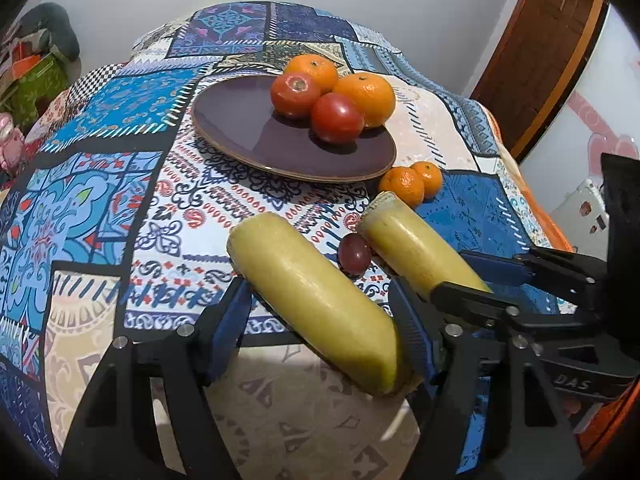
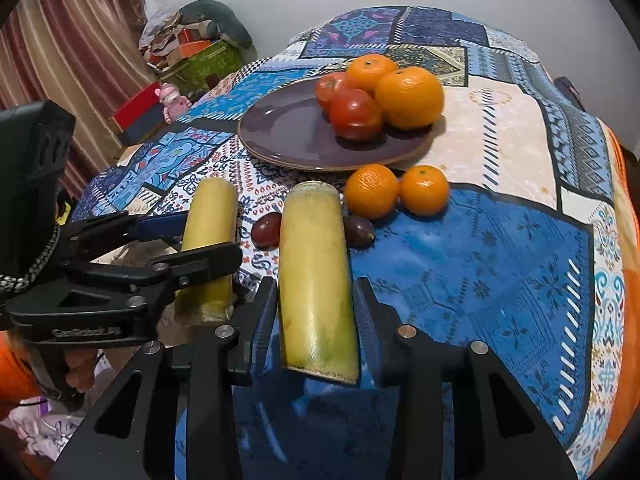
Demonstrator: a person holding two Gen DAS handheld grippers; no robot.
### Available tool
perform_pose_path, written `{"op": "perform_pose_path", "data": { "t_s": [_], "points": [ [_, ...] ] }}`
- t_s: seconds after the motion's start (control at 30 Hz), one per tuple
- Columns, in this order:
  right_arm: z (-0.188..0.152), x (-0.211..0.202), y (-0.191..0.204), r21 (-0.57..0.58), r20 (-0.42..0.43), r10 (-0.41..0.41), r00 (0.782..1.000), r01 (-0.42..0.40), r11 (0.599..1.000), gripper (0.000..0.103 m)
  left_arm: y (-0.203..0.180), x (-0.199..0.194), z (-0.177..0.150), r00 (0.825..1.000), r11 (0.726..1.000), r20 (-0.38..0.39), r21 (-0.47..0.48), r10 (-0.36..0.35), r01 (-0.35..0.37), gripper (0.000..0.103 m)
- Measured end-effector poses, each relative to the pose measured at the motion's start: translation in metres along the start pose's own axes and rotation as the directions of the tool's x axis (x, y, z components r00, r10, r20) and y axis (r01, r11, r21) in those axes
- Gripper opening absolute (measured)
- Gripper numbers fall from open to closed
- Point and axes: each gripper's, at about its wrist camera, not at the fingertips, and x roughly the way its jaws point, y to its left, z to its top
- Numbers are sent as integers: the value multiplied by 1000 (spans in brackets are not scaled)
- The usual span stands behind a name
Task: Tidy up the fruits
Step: 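Move both grippers back toward the yellow cylinders on the quilt, then grasp a yellow cylinder with the left gripper while the right grasps another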
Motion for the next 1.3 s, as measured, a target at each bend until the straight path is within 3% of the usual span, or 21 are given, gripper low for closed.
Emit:
{"op": "perform_pose_path", "data": {
  "t_s": [0.2,0.3,0.47,0.57,0.67,1.3],
  "points": [
    [-2,-1,-1,10,7,4,1000,-4,1000,36,-12,6,2,1000,996,-17,87,26,-24,69],
    [-2,-2,-2,8,7,7,1000,-7,1000,36,-9,0,3,999,992,-35,125,15,-11,59],
    [-2,-2,-1,10,9,7,1000,-7,1000,36,-3,-14,-1,997,974,-37,219,69,-60,48],
    [-2,-1,0,2,11,-2,1000,2,1000,36,0,-5,-6,994,974,-80,218,76,-57,45],
    [0,1,0,6,9,1,1000,-1,1000,36,-5,-3,-10,994,969,-44,229,101,-89,44],
    [18,31,8,-34,-3,-30,1000,30,999,36,-5,16,10,996,983,-17,162,87,-83,36]
  ]
}}
